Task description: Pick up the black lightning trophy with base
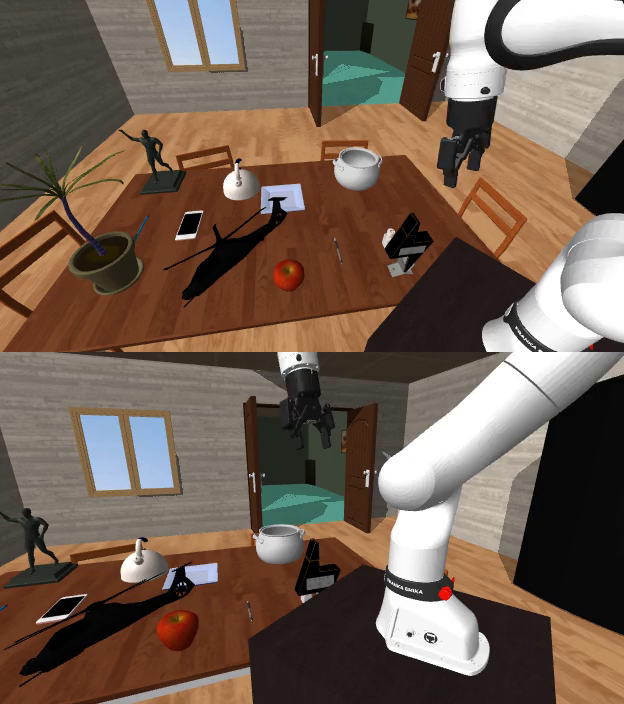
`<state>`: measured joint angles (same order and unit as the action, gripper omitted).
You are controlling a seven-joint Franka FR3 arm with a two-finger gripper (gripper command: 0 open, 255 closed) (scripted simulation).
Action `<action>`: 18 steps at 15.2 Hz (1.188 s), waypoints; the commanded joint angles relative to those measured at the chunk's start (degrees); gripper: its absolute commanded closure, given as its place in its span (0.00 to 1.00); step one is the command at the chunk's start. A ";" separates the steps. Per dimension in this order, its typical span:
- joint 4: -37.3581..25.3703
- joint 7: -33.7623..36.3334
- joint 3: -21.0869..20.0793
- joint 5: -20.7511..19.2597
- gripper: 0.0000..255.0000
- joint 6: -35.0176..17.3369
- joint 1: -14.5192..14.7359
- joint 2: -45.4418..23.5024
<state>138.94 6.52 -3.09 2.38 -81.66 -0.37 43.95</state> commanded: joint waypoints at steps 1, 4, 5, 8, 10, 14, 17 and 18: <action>0.00 0.00 0.00 0.00 0.00 0.00 0.00 0.00; 6.64 -5.91 2.54 -2.51 0.00 -5.32 0.51 2.61; 8.72 -7.86 3.46 -3.41 0.00 -7.18 0.61 3.29; 14.55 -13.67 6.42 -6.26 0.00 -13.09 0.68 4.65; 18.06 -17.52 8.59 -8.32 0.00 -17.36 0.53 4.89; 23.95 -25.21 13.43 -12.78 0.00 -26.96 -0.18 3.26; 27.20 -31.00 17.39 -16.23 0.00 -35.27 -0.93 -0.23; 28.02 -32.92 18.78 -17.36 0.00 -38.27 -1.15 -1.88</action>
<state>165.80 -24.36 14.38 -13.82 -116.78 -1.34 43.27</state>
